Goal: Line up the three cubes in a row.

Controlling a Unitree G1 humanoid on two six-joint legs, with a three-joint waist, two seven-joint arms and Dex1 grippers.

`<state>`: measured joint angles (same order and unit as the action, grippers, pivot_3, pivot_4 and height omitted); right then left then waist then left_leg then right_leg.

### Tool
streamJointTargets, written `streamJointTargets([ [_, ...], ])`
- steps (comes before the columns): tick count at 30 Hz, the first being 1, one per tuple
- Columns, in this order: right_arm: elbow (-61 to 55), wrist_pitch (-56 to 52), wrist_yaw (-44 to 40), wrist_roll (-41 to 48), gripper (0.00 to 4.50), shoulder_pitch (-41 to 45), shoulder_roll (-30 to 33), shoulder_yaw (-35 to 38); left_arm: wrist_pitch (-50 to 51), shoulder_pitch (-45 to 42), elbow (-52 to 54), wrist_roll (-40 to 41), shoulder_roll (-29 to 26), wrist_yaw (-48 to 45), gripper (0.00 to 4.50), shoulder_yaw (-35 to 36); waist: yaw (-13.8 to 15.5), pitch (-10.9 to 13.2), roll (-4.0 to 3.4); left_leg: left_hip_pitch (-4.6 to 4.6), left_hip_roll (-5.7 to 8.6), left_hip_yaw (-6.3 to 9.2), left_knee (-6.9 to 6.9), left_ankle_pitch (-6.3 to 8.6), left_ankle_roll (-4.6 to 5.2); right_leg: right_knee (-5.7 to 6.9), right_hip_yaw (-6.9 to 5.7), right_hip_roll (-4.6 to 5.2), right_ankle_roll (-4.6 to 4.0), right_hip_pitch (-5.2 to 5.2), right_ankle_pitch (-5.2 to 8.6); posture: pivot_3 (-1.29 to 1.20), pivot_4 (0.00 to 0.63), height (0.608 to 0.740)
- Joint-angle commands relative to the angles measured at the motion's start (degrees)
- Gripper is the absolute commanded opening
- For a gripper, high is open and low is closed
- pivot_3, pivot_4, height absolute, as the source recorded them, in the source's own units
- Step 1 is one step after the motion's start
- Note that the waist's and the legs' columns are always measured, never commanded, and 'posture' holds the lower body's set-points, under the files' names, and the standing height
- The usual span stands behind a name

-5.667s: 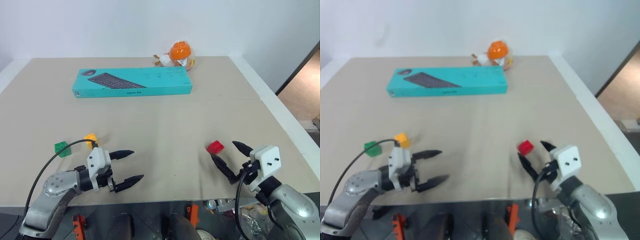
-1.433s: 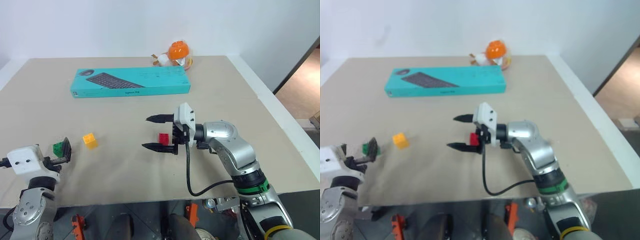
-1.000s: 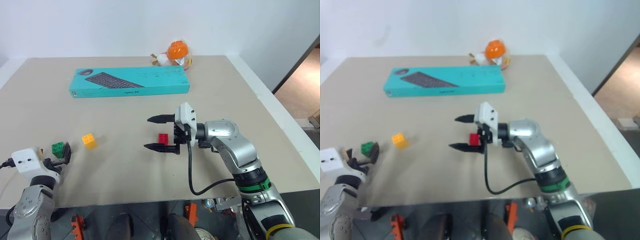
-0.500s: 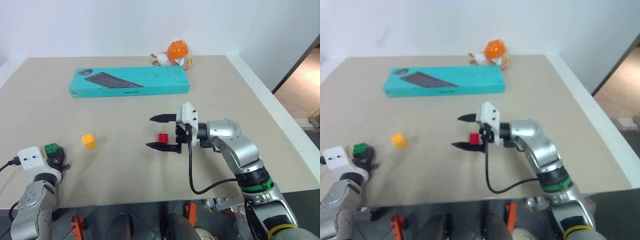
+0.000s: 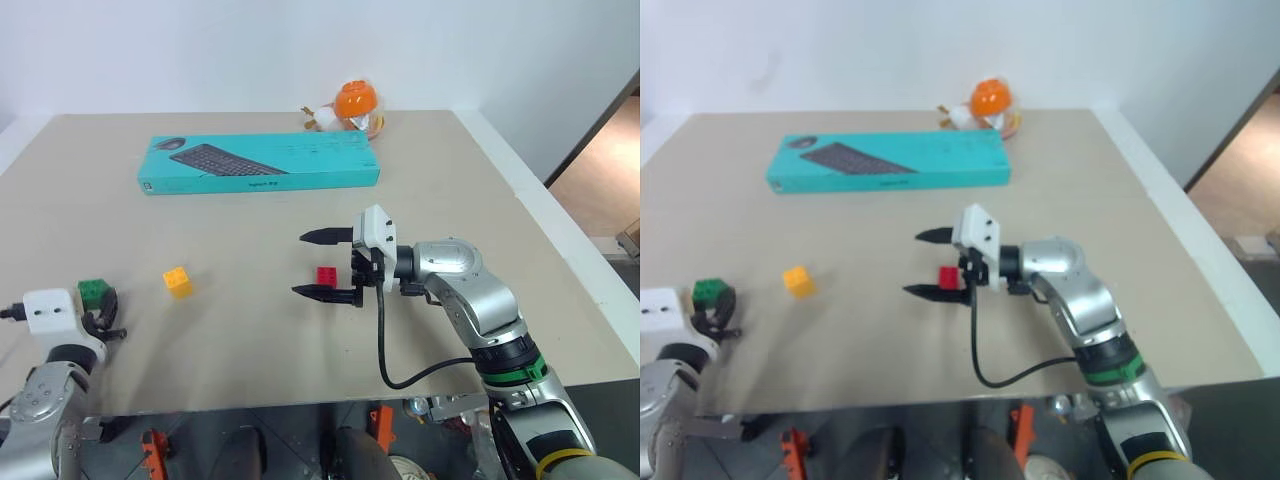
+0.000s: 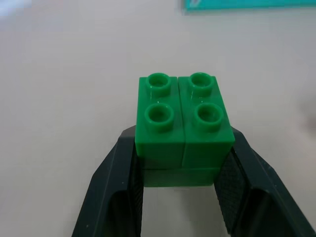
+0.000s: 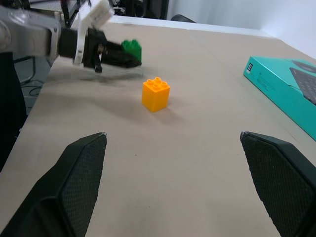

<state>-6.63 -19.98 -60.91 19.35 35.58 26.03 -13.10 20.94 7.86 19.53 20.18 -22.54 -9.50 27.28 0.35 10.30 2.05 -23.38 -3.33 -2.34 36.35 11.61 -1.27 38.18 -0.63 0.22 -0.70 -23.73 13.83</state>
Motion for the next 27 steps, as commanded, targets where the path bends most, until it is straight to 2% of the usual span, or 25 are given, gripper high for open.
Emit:
streamJointTargets([
  [1,-2.81,0.35,0.16,1.44,4.50,0.55,1.09,2.82,-0.96,-7.22,6.63,1.88,-6.04,-4.42,1.34,-0.41,0.26,0.01,0.02,-0.01,0.01,-0.01,0.00,0.00,0.00,0.00,-0.03,0.01,-0.01,0.00,0.00,0.00,0.150,0.740],
  [4,-3.98,-0.07,-0.23,2.21,4.50,0.16,2.83,4.23,2.24,-12.07,9.17,5.39,-9.86,-11.39,1.34,-6.39,0.31,0.01,0.03,-0.08,0.05,-0.09,0.02,-0.07,-0.10,-0.01,-0.10,0.04,-0.01,0.00,-0.03,0.00,0.150,0.740],
  [9,-6.06,-1.11,0.31,2.92,4.50,-1.18,5.70,5.86,4.96,-15.14,8.60,10.34,-15.62,-25.90,1.34,-15.00,-0.59,0.01,0.04,0.01,0.20,-0.49,-0.03,0.12,0.12,-0.03,0.41,0.07,0.27,-0.10,0.01,0.00,0.150,0.740],
  [15,-8.88,-2.50,2.62,3.00,4.50,-3.21,7.62,7.75,0.34,-22.95,-3.45,8.50,-21.58,-43.30,1.34,-22.04,-0.70,0.03,0.04,-0.35,0.04,-0.59,-0.05,0.16,0.11,0.01,0.41,-0.35,0.14,-0.52,0.04,0.00,0.150,0.740],
  [20,-11.11,-3.28,4.84,2.72,4.50,-5.27,8.52,8.77,-6.50,-32.92,-16.60,4.34,-22.63,-56.22,1.34,-28.40,-0.56,0.03,0.04,-0.36,-0.06,-0.59,-0.02,0.15,0.09,0.03,0.35,-0.61,0.02,-0.53,0.00,0.00,0.150,0.740],
  [27,-13.46,-5.88,6.43,5.35,4.50,-7.51,8.90,10.36,-14.18,-43.96,-30.08,-0.67,-18.51,-68.17,1.34,-35.74,-0.59,0.03,0.04,-0.56,-0.04,-0.63,0.06,0.15,0.09,0.02,0.41,-0.63,0.06,-0.66,-0.01,0.00,0.150,0.740],
])
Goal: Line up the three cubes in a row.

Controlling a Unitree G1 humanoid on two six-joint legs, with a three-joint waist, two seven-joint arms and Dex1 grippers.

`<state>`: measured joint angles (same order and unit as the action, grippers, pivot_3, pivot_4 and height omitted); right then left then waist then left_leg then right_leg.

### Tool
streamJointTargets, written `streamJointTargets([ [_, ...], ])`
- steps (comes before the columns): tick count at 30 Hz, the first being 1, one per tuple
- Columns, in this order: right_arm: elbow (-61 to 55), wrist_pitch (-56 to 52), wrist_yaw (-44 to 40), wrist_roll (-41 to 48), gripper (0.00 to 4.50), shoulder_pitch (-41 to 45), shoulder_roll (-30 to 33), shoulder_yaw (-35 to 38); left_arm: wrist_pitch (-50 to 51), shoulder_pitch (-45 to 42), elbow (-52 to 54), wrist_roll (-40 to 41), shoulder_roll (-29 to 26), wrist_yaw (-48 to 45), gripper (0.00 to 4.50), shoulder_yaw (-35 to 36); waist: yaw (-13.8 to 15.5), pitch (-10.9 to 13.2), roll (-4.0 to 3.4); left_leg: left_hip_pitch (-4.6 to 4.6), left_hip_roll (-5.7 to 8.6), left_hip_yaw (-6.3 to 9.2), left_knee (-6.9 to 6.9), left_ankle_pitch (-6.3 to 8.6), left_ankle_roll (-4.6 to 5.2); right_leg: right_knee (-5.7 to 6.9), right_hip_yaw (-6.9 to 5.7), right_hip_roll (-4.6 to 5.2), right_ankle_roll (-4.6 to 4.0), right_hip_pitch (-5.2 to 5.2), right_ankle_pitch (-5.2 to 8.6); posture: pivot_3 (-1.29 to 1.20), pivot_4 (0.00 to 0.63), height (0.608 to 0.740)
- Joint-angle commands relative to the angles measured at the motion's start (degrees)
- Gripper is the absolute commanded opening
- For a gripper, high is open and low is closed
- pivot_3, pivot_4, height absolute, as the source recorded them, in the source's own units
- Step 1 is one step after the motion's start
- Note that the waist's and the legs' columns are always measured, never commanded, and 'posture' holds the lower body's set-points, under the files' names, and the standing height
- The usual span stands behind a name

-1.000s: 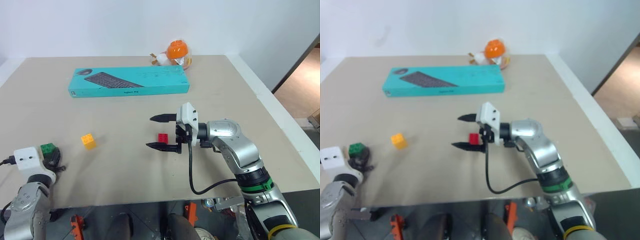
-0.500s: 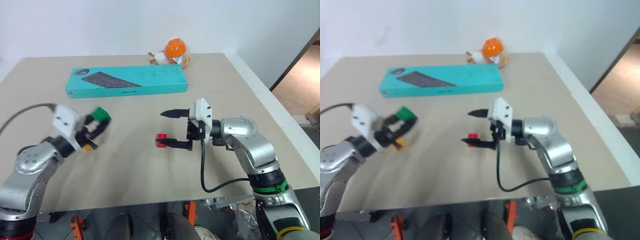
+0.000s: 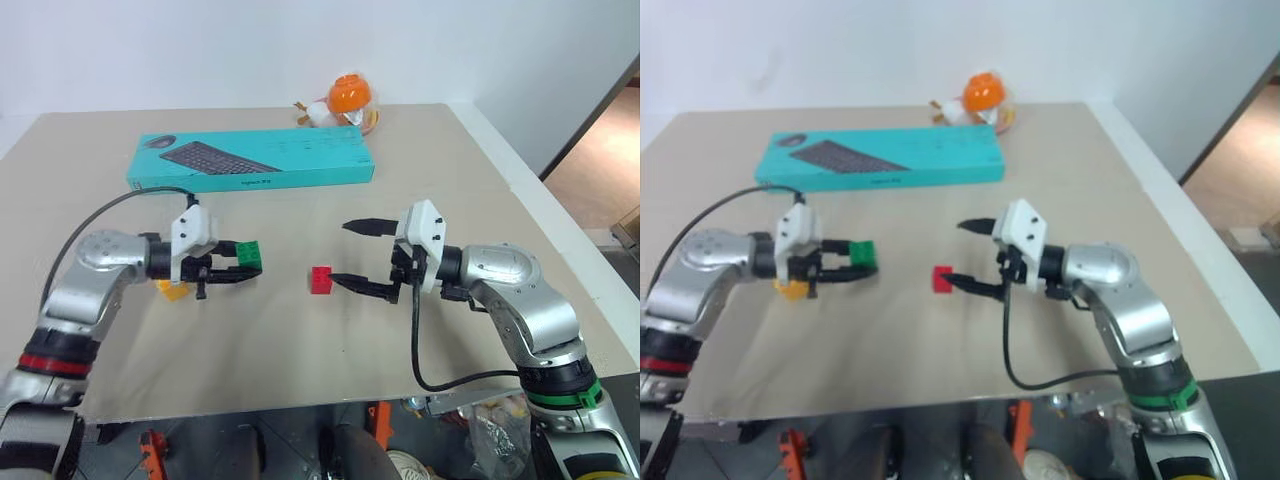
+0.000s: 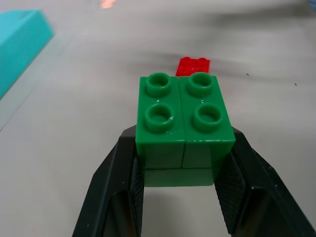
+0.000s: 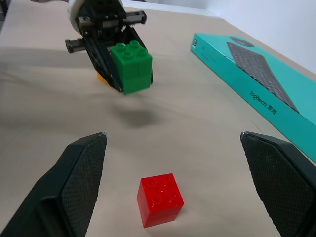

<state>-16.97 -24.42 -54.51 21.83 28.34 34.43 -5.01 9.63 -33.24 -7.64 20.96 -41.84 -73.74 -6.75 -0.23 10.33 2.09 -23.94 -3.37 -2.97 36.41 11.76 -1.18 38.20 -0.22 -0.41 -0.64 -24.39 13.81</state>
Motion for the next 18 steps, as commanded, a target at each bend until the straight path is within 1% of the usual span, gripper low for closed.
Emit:
streamJointTargets([
  [1,-3.30,-2.30,-0.59,3.77,4.50,-0.62,0.91,2.41,-4.59,-4.25,-5.11,-2.47,1.45,-5.38,1.34,-2.55,-0.02,0.00,0.00,-0.09,-0.02,-0.01,0.04,0.01,0.02,0.00,0.03,-0.02,0.01,-0.08,0.00,0.00,0.150,0.740],
  [5,-2.42,-1.94,-2.09,3.37,4.50,-1.04,2.39,1.86,-8.03,-7.91,-11.92,-4.85,3.23,-8.24,1.34,-3.82,0.06,0.00,0.00,-0.19,-0.04,0.09,0.14,0.01,0.02,0.02,-0.04,-0.10,0.00,-0.11,0.00,0.00,0.150,0.740],
  [8,-1.84,-1.11,-2.58,2.71,4.50,-1.00,2.85,1.30,-9.68,-9.06,-14.87,-6.02,4.31,-9.22,1.34,-4.07,-0.03,0.00,0.00,-0.18,-0.05,0.07,0.16,0.01,0.02,0.03,0.02,-0.14,0.00,-0.11,-0.03,0.00,0.150,0.740],
  [18,-1.27,0.08,-2.54,1.34,4.50,-1.09,2.53,0.73,-9.82,-7.75,-14.35,-9.17,7.01,-9.73,1.34,-6.09,-0.02,0.00,0.00,-0.20,-0.08,0.08,0.25,0.01,0.02,0.09,0.03,-0.16,0.02,-0.11,-0.04,0.00,0.150,0.740],
])
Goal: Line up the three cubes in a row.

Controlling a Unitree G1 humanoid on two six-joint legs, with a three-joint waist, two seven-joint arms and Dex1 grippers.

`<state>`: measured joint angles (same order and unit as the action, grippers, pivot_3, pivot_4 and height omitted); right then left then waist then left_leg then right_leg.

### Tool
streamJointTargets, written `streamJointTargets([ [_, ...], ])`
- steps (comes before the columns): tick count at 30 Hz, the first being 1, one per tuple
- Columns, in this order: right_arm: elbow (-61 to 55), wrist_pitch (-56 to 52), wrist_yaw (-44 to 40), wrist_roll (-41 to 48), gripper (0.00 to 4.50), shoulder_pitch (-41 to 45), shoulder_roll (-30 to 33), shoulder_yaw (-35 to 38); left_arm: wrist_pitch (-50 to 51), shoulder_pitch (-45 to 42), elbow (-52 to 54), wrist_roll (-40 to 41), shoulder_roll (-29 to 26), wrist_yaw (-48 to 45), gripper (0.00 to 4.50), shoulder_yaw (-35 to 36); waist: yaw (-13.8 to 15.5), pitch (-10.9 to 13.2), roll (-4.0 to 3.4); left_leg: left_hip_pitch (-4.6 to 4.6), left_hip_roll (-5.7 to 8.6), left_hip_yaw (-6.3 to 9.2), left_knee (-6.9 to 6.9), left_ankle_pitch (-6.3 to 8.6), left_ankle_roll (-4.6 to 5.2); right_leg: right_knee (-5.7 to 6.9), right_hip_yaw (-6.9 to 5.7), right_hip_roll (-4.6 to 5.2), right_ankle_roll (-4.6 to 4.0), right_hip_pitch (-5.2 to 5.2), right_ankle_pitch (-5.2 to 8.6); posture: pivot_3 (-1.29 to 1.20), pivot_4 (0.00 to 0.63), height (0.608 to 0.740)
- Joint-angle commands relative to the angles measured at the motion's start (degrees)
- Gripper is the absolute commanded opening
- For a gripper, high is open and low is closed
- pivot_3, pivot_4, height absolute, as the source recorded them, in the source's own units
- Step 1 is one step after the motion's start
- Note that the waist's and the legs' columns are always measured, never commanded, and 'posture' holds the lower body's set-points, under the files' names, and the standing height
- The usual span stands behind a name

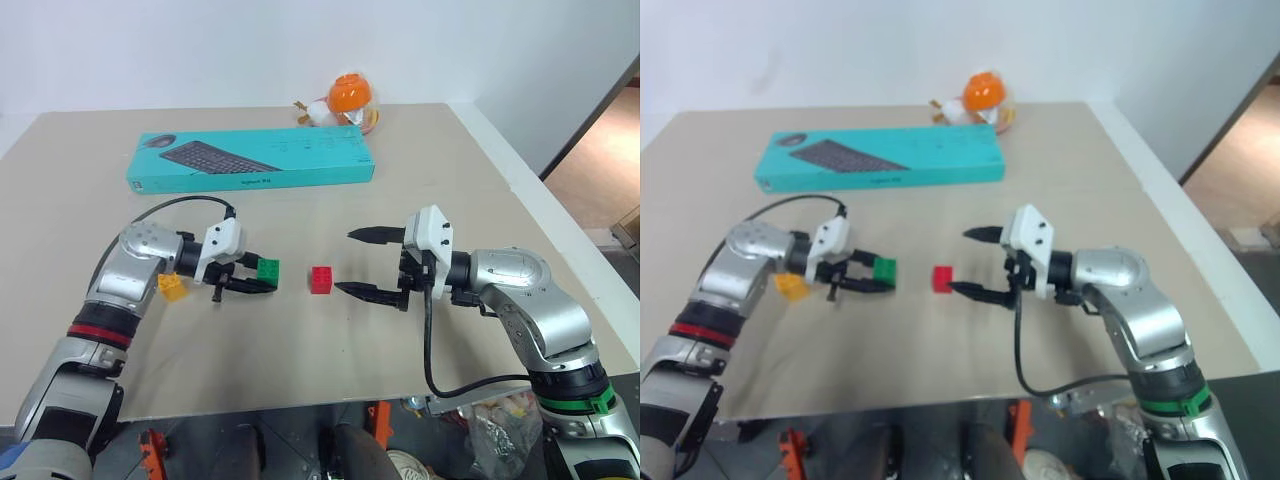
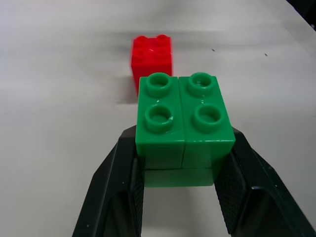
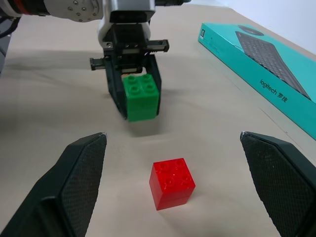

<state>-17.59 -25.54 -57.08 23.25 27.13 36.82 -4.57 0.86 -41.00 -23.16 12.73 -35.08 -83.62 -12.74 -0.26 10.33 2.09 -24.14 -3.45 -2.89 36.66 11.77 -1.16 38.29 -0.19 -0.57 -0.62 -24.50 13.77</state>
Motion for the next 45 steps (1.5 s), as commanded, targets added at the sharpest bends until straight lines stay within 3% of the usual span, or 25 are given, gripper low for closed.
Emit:
streamJointTargets([
  [1,-0.70,1.25,0.02,-0.11,4.50,0.02,0.15,0.30,-1.01,-0.07,1.01,-1.34,0.39,0.28,1.34,-0.29,0.00,0.00,0.00,0.00,0.00,0.00,0.01,0.00,0.00,0.01,0.00,0.00,0.00,0.00,0.00,0.00,0.150,0.740],
  [11,-1.63,1.39,0.49,-0.36,4.50,-1.14,0.25,0.51,0.32,-2.02,-1.96,-3.64,2.97,1.98,1.34,-0.33,0.01,0.00,0.00,0.01,0.00,0.01,0.25,0.00,0.00,0.25,0.00,0.00,-0.01,0.01,-0.01,0.00,0.150,0.740],
  [27,-3.07,0.67,1.91,1.60,4.50,-3.26,0.42,2.29,-5.59,-7.23,-12.49,-8.29,3.93,1.50,1.34,-0.61,-0.02,0.00,0.00,0.01,0.02,0.00,0.79,0.01,0.02,0.75,0.13,-0.12,0.02,0.01,-0.07,0.00,0.150,0.740],
  [43,-2.00,2.05,2.16,0.53,4.50,-3.80,0.77,1.45,-8.08,-6.98,-14.40,-10.76,4.73,0.85,1.34,-1.64,-0.02,0.00,0.00,0.00,0.02,0.01,0.79,0.01,0.02,0.75,0.22,-0.12,0.02,0.00,-0.07,0.00,0.150,0.740],
  [45,-2.04,2.02,2.18,0.45,4.50,-3.90,0.74,1.42,-8.20,-7.19,-14.66,-10.98,4.81,0.86,2.37,-1.75,-0.03,0.00,0.00,0.00,0.02,0.01,0.79,0.01,0.02,0.75,0.22,-0.12,0.02,0.01,-0.07,0.00,0.150,0.740],
])
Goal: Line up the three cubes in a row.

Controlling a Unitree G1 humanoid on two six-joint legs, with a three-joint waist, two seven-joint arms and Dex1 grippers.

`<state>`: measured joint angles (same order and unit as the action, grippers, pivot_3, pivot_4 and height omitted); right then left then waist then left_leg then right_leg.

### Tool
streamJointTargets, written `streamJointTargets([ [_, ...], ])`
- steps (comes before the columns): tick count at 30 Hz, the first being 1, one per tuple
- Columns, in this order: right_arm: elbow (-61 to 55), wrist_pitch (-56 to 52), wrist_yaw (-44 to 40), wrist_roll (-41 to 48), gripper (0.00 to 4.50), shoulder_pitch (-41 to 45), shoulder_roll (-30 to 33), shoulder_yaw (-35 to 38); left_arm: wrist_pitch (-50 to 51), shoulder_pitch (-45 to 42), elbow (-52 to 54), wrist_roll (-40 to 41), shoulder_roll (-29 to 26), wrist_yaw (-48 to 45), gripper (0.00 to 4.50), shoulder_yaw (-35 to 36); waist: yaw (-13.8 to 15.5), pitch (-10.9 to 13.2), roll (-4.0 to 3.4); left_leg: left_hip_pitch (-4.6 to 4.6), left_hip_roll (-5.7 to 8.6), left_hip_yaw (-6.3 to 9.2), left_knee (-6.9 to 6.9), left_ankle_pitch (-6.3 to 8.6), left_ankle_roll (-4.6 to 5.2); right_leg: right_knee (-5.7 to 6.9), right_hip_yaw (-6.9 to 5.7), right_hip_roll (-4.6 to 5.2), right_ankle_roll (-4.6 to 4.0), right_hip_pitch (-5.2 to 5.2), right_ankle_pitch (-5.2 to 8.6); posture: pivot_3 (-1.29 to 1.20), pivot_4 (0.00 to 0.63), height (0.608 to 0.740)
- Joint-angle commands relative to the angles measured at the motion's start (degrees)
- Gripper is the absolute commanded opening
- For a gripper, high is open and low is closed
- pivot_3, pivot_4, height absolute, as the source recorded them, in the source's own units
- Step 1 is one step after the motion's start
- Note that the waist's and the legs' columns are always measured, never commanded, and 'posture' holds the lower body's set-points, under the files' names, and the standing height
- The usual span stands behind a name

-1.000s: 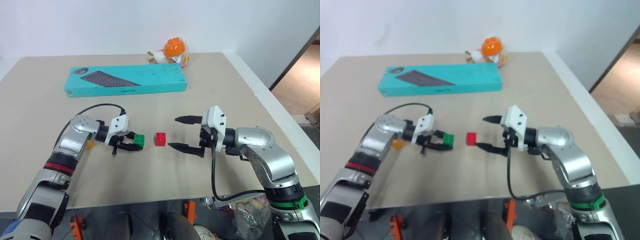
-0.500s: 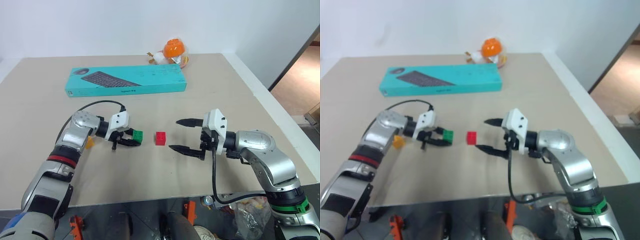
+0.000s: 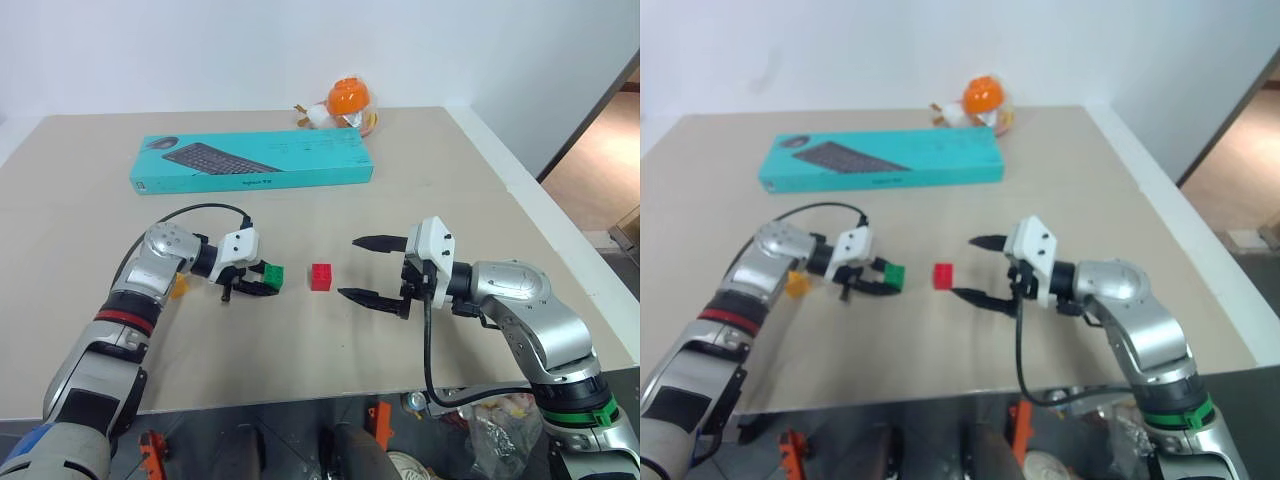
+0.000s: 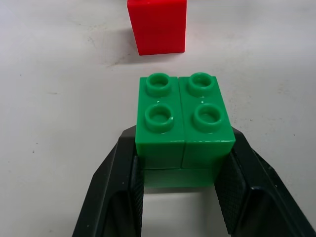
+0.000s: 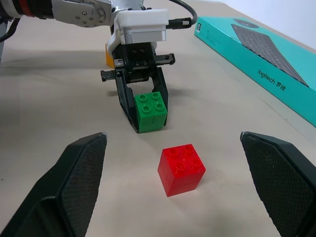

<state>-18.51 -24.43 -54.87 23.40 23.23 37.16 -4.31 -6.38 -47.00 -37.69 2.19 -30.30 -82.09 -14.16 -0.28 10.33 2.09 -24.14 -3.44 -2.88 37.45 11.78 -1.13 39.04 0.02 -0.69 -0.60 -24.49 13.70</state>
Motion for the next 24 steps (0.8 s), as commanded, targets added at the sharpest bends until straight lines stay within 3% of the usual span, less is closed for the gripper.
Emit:
streamJointTargets([
  [1,-1.13,0.88,-0.01,0.28,4.50,-0.05,0.39,1.14,-0.95,-1.33,-0.28,-0.53,0.06,-0.62,2.64,-0.34,0.00,0.00,0.00,0.00,0.00,0.00,0.00,0.00,0.00,0.00,0.00,0.00,0.00,0.00,0.00,0.00,0.150,0.740],
  [6,-1.09,0.90,-0.02,0.19,4.50,-0.29,0.34,1.01,-1.13,-1.49,-0.13,-0.95,-0.39,-0.66,4.44,-0.40,0.00,0.00,0.00,0.00,0.00,0.00,0.00,0.00,0.00,0.00,0.00,0.00,0.00,0.00,0.00,0.00,0.150,0.740],
  [16,0.29,1.06,-0.72,0.60,4.50,1.46,-0.05,0.94,4.28,-0.73,8.28,2.28,-5.09,-2.39,4.48,2.44,-0.12,0.00,0.00,0.00,-0.03,0.01,0.00,0.00,0.00,0.02,0.04,-0.02,0.00,-0.01,0.00,0.00,0.150,0.740],
  [24,3.05,2.34,-2.95,0.59,4.50,3.84,-0.33,0.62,28.64,6.47,28.07,13.13,-12.86,4.73,4.48,14.17,-1.00,0.00,0.00,0.00,-0.09,0.00,0.00,0.00,0.00,0.02,0.08,-0.01,0.00,-0.02,0.00,0.00,0.150,0.740],
])
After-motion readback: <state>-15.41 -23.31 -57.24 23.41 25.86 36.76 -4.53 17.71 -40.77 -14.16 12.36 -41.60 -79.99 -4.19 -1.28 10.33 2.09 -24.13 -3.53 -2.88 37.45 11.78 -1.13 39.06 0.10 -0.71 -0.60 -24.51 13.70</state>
